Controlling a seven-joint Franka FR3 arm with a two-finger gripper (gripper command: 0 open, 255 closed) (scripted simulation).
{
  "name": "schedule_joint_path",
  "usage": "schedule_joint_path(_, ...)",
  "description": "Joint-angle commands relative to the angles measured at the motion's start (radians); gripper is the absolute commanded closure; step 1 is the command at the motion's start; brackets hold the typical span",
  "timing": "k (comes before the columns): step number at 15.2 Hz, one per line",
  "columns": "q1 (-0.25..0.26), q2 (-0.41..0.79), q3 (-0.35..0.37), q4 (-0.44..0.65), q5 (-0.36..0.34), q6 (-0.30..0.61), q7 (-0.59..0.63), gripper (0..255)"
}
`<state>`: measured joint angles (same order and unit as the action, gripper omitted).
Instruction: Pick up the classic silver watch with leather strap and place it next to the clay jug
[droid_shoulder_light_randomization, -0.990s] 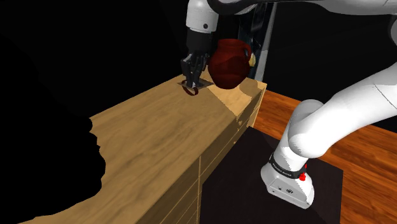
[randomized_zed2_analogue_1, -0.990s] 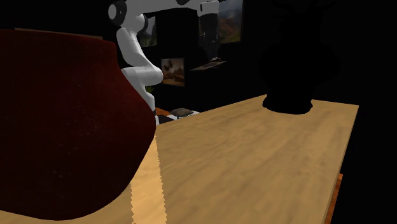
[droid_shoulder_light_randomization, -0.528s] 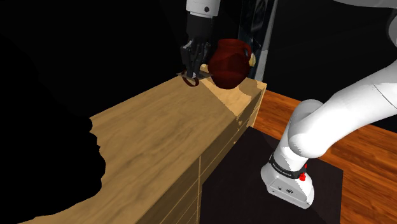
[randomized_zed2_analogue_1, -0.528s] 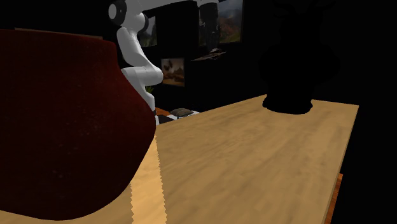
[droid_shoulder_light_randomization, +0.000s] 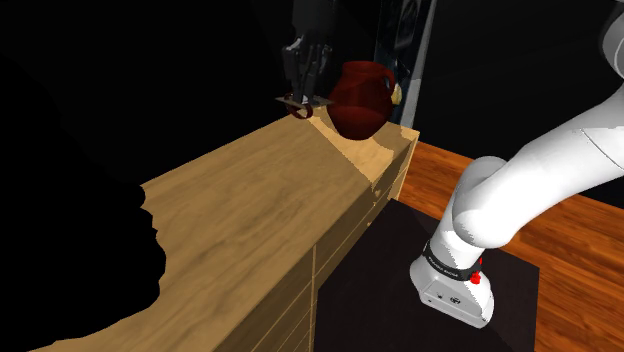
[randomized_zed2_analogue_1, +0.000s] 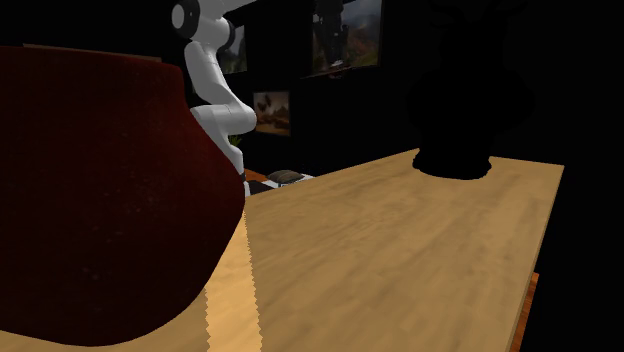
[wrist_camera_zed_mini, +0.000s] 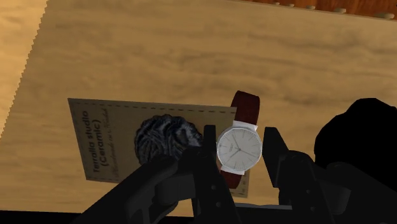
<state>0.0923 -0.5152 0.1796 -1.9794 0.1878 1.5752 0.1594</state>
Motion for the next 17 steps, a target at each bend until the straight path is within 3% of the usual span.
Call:
schedule_joint_path(1, -0.001, 0.012, -0.002, 0.041, -0.003, -0.029, 0.002, 255)
schedule_joint_path(10, -0.005, 0.064, -0.005, 0.202, -0.010, -0.137, 0.019, 255)
schedule_joint_path(17, -0.045, 0.004, -0.144, 0.150, -0.053, -0.171, -0.155, 255)
